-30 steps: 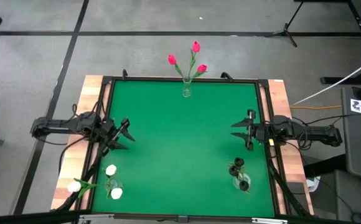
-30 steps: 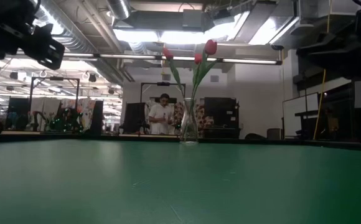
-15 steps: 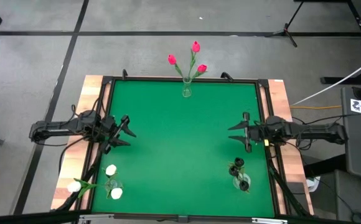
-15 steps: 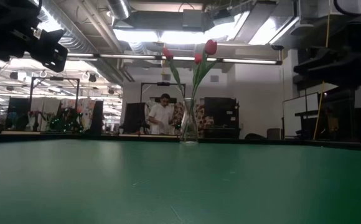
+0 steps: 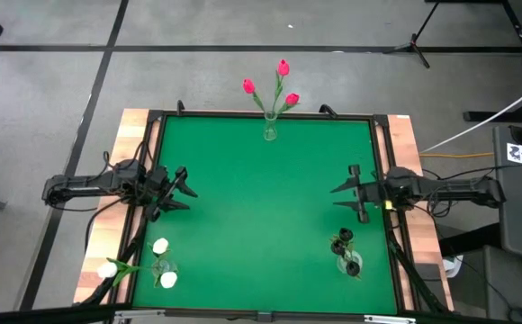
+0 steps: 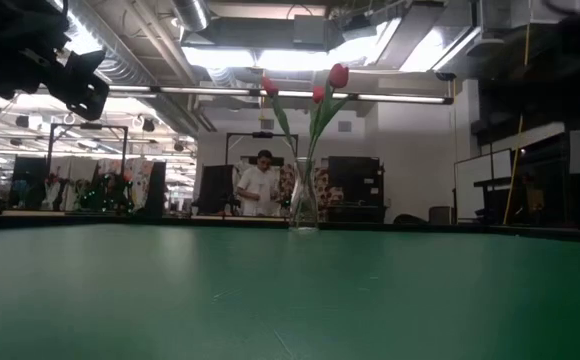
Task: Sort flowers into vase by color
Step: Return to Home Position
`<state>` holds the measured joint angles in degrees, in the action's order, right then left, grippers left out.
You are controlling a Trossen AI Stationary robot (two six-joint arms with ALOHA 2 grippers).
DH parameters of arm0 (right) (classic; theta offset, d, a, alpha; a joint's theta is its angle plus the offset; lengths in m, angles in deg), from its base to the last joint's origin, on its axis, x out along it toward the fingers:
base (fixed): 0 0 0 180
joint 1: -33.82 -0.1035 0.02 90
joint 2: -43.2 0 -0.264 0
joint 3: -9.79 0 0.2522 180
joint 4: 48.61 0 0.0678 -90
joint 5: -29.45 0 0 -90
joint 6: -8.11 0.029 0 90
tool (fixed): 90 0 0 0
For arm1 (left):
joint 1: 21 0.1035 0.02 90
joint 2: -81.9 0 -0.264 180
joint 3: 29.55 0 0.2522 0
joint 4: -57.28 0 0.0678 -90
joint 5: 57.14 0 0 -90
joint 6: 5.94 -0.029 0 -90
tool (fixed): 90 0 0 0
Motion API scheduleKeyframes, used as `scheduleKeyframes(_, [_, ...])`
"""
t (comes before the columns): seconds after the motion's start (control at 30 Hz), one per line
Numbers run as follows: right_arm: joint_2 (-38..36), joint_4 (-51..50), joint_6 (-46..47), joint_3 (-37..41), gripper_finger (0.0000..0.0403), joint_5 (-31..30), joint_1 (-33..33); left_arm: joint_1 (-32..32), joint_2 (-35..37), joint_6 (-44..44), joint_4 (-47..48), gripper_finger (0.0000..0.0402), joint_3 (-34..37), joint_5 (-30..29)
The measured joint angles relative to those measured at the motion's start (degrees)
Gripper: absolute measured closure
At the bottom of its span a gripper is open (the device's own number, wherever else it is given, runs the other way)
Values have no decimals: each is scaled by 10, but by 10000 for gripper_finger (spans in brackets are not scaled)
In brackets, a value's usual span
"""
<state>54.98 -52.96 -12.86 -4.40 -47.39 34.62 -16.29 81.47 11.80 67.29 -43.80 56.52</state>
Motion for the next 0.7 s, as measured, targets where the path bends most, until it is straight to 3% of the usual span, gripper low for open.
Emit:
scheduleKeyframes(0.13, [-30, 39, 7, 0, 237, 30, 0, 0, 0, 20, -4, 199, 0, -1])
scheduleKeyframes(0.23, [-72, 39, 27, -6, 237, -5, 0, 0, 0, 29, -23, 199, 0, 14])
scheduleKeyframes(0.4, [-116, 59, -29, -38, 237, -37, 0, 1, 0, 6, -29, 199, 0, 46])
scheduleKeyframes(0.7, [-117, -71, -42, -60, 237, -20, 0, 32, 0, -28, -15, 199, 0, 72])
